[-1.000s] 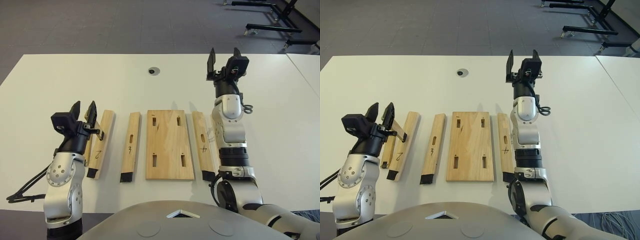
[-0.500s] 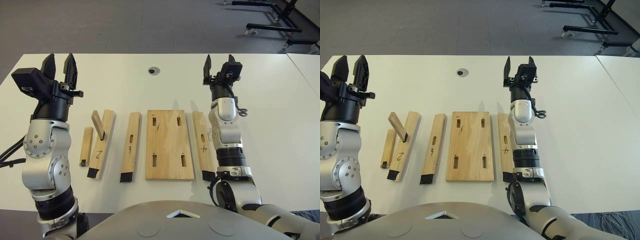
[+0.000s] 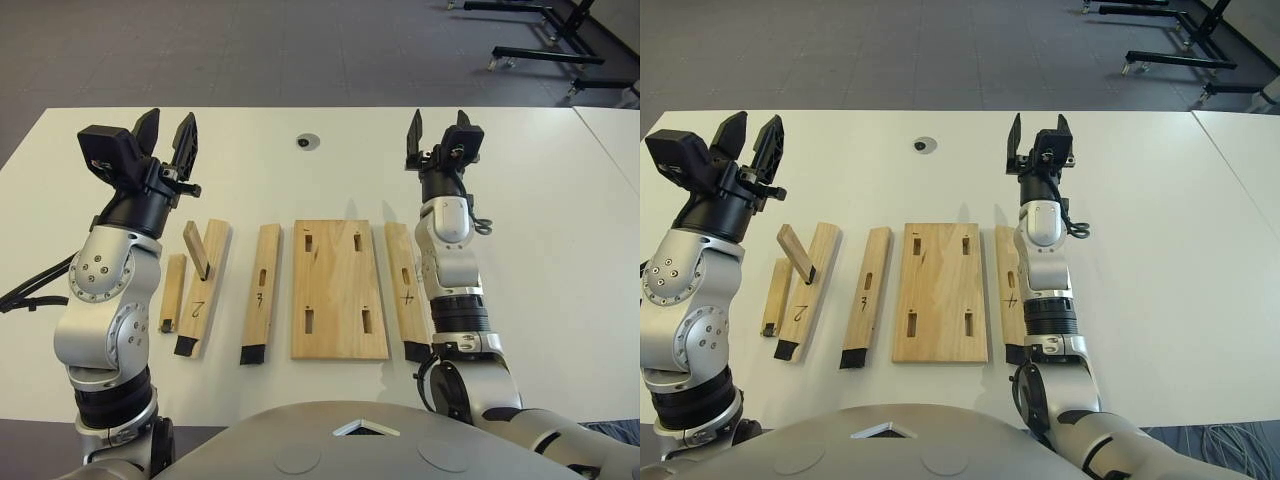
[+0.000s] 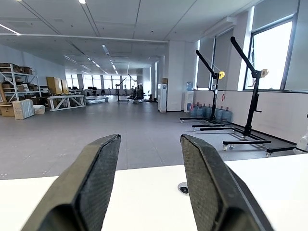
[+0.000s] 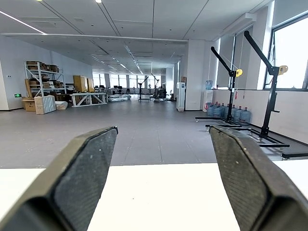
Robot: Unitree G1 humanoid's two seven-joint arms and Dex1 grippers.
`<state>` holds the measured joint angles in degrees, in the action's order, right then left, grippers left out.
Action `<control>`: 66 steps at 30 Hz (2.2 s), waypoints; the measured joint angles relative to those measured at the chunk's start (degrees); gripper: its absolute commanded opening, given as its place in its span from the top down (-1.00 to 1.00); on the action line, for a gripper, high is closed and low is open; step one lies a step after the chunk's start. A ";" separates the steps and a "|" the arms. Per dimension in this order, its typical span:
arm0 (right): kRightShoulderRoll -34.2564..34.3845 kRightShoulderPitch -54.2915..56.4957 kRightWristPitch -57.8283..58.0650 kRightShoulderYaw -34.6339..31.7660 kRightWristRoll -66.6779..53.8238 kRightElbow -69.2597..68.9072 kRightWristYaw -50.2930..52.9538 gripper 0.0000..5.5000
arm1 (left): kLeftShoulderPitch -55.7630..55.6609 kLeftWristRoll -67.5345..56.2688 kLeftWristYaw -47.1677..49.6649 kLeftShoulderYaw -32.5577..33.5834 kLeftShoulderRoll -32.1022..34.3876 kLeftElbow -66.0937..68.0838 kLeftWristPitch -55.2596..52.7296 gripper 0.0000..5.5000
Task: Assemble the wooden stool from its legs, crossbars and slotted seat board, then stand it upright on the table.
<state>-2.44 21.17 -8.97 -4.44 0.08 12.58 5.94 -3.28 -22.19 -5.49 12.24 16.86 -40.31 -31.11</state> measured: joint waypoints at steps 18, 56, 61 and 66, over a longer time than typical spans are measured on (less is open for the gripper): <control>-1.22 -0.01 1.01 -0.62 0.84 -2.56 -1.90 -0.29 | 9.80 10.19 -4.59 -4.46 3.18 14.34 17.78 0.17; 0.46 -8.97 3.23 -0.64 1.19 -9.97 -0.24 -0.29 | 33.94 6.74 -9.18 8.26 1.98 11.32 7.71 -0.02; 0.51 -10.88 4.72 -0.46 1.74 -12.09 -0.07 -0.29 | 36.42 3.32 -13.12 6.66 1.78 4.13 7.82 -0.31; 0.74 -13.44 5.47 -0.21 2.23 -14.25 0.43 -0.29 | 39.26 3.66 -15.56 4.30 5.17 -0.26 4.15 -0.32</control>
<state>-1.71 7.73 -3.50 -4.66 2.31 -1.67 6.38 35.99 -18.53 -21.05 16.55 22.04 -40.57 -26.96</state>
